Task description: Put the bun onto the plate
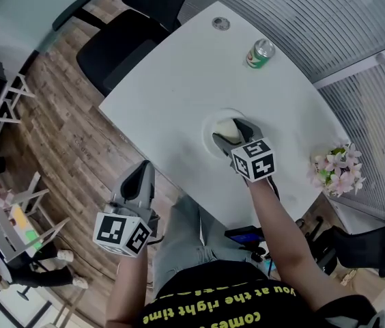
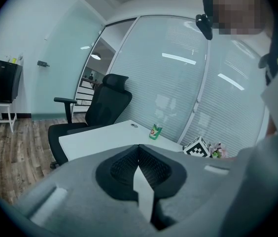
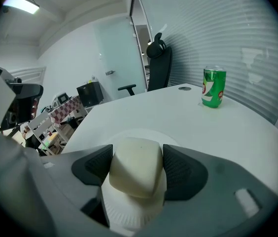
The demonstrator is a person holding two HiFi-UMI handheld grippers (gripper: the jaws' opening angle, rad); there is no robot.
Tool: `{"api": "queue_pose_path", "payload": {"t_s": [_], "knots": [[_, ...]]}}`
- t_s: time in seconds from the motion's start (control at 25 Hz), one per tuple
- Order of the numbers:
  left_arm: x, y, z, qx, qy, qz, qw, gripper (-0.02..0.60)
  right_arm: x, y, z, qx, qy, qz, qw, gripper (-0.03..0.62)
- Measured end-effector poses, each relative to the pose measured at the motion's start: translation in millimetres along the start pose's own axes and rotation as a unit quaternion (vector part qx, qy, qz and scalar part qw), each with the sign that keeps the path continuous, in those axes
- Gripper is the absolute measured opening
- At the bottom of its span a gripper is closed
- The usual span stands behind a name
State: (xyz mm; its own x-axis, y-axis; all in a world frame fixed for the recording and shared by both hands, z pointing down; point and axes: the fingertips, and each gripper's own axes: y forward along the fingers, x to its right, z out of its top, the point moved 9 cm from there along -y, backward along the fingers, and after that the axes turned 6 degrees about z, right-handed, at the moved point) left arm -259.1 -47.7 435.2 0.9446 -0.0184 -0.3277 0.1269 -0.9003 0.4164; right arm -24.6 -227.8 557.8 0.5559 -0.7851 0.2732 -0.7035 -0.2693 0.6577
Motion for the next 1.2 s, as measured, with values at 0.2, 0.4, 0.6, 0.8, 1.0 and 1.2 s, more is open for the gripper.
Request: {"api": "queue_pose_path", "payload": {"t_s": [0.2, 0.4, 0.6, 0.8, 1.0, 1.2], "knots": [[-0.8, -1.0, -1.0, -0.001, 0.0, -0.001, 1.0, 0.002, -5.4, 3.2, -2.3, -0.016, -0.032, -0.012, 0.999, 0.325], [-1.6, -0.6, -1.2, -0.001, -0.002, -0.002, 1.0, 0.002, -8.7, 6.4, -2.3, -0.03, -0.05, -0.016, 0.998, 0.327], [-0.9, 0.0, -1.7, 0.0, -0.003, -0.002, 1.0, 0.002, -9.5, 8.2, -1.9, -0.038, -0.057, -0.02, 0.997, 0.328], [-0.7, -0.5, -2.4, 0.0, -0.004, -0.002, 1.0, 0.002, -9.3, 8.5, -1.9, -0.041, -0.055, -0.023, 0.997, 0.333], [0.2, -0.1, -3.0, 0.001, -0.005, -0.002, 1.0, 0.002, -7.9, 8.9, -1.8, -0.041, -0.06, -0.02, 0.997, 0.336], [0.9, -0.8, -2.8, 0.002, -0.001, -0.003, 1.0, 0.002, -10.0, 6.7, 2.2, -0.047, -0.077, -0.027, 0.996, 0.346]]}}
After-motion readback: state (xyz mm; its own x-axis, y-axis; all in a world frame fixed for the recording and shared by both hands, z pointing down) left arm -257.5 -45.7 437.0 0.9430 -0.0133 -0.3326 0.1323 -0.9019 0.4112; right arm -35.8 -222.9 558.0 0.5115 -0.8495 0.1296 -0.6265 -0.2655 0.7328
